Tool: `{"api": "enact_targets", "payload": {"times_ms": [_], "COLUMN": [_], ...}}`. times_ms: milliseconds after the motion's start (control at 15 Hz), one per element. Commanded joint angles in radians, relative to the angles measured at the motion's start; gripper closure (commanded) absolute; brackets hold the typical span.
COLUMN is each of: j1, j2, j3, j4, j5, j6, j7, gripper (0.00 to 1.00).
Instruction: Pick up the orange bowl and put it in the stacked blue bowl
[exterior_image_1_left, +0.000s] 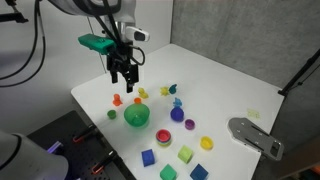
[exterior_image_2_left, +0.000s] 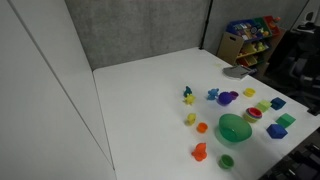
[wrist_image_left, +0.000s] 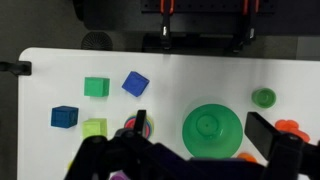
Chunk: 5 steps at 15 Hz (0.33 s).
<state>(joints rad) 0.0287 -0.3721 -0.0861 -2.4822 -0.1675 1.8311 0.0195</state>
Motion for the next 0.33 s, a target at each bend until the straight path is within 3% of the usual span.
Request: {"api": "enact_targets", "payload": {"times_ms": [0,267], "j1": [-0.035,-0.05], "j2": [-0.078,-0.072], "j3": [-0.009,0.01], "j4": [0.01,0.002], "j5": [0.044,0.027], "j6": [-0.104,-0.089], "j7": [-0.102,-0.076], "gripper": [0.0,0.0]}}
